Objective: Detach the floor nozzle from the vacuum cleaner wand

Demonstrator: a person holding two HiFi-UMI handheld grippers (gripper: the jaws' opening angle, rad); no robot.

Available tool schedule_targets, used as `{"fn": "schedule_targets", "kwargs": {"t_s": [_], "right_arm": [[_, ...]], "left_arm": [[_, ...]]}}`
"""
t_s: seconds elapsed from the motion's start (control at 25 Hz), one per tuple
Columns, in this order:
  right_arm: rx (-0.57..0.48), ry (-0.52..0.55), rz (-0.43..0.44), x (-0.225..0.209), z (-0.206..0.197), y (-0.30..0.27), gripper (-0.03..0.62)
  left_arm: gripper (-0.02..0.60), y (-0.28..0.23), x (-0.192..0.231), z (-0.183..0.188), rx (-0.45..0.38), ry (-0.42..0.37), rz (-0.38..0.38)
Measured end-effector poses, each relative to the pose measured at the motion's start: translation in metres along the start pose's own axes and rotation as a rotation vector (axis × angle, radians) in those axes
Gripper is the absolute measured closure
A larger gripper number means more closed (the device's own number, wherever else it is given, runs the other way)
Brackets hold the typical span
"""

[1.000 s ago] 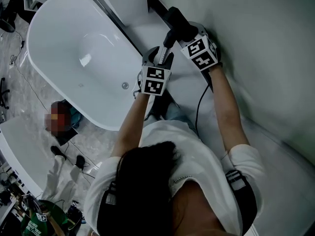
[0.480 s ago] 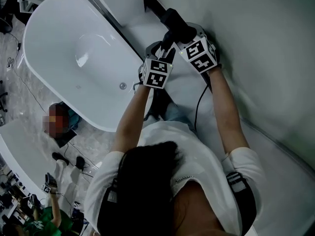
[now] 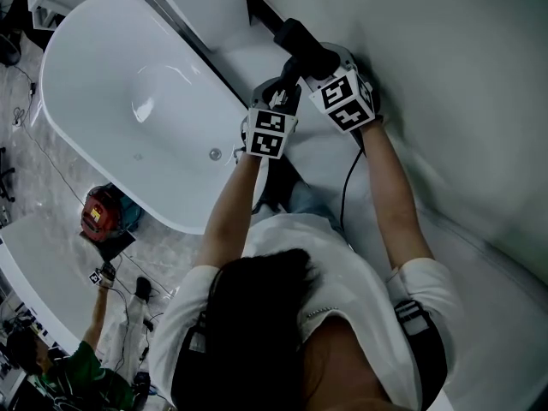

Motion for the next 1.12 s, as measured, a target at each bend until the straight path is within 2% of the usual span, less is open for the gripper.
{"fn": "schedule_targets", "kwargs": {"t_s": [0.28, 0.6, 0.88, 1.04, 1.12], "right_arm": [[-0.043, 0.020, -0.056, 0.001, -0.007, -0.006, 0.375], [-0.044, 0.044, -0.097, 0.005, -0.007, -0.005, 0.375], [-0.054, 0.004, -0.159, 0.007, -0.009, 0.003, 0.375], [-0.042, 0.019, -0.176, 0.011, -0.008, 0.001, 0.375], [-0.062, -0.047, -0.175, 0.007, -0.009, 0.004, 0.375]], "left_arm": [[0.436, -0.011, 0.004, -0.010, -0.002, 0.003, -0.006], [0.436, -0.011, 0.005, -0.015, -0.021, 0.021, -0.018], [0.436, -0.010, 0.003, -0.013, -0.026, 0.047, -0.049], [0.436, -0.009, 0.005, -0.015, -0.031, 0.050, -0.066], [0.436, -0.009, 0.006, -0.015, -0.038, 0.057, -0.069]]}}
Point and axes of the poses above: the fingertips, and each gripper's own axes: y backward along the fingers, x to its left, z out of its top, the point moved 5 cm from there along y, backward along the fingers, and after that the axes turned 3 degrees about z, right-handed, at the moved point
